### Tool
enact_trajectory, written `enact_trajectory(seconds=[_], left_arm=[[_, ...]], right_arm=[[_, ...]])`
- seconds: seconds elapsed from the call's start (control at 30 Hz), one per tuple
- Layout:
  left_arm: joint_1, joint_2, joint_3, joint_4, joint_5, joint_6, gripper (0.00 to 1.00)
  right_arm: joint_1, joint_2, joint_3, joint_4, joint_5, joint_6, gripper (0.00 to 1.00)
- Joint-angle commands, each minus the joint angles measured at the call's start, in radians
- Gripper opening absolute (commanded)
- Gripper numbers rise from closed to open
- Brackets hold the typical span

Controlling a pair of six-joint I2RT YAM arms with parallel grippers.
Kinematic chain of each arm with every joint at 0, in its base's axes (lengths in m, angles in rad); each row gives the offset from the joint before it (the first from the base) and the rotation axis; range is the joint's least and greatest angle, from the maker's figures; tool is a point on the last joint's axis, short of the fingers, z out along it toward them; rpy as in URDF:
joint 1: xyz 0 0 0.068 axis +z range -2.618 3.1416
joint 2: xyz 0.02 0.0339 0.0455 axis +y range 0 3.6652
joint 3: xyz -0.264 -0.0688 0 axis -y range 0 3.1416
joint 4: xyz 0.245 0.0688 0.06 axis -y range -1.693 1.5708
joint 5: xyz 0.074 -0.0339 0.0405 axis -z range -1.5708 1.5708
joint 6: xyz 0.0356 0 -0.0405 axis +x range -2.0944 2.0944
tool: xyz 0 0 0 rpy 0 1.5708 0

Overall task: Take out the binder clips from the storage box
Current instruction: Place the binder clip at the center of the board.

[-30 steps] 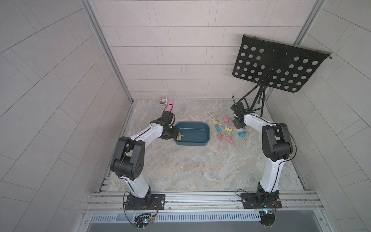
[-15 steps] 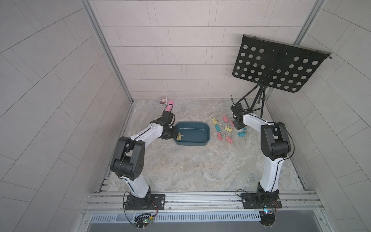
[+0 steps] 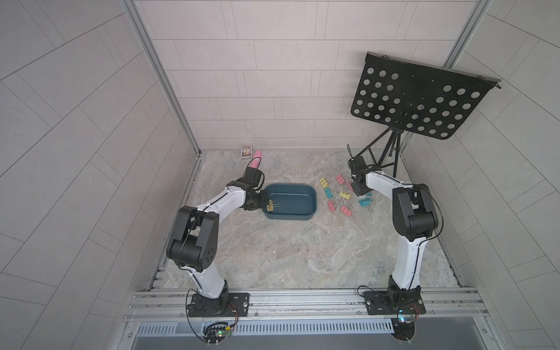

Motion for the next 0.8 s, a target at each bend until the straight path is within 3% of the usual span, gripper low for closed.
enact_trajectory(seconds=[0.0,0.23,0.57,0.77], left_arm=[[0.007,-0.015,-0.007,-0.01,-0.006,0.008,0.24],[0.006,-0.014,-0.009,-0.005,-0.003,0.003,0.24],[0.006,-0.019,-0.005,-0.011,-0.003,0.005,0.24],[0.006,-0.017,-0.006,-0.008,-0.003,0.0,0.24]], right_arm=[[0.005,-0.022,0.025,-0.041,0.007,0.024,0.41],[0.021,-0.147,0.037,-0.102,-0.072,0.051,0.49],[0.145,-0.262,0.067,-0.076,-0.461,0.174,0.56],[0.25,-0.212,0.05,0.111,-0.663,0.313,0.55]])
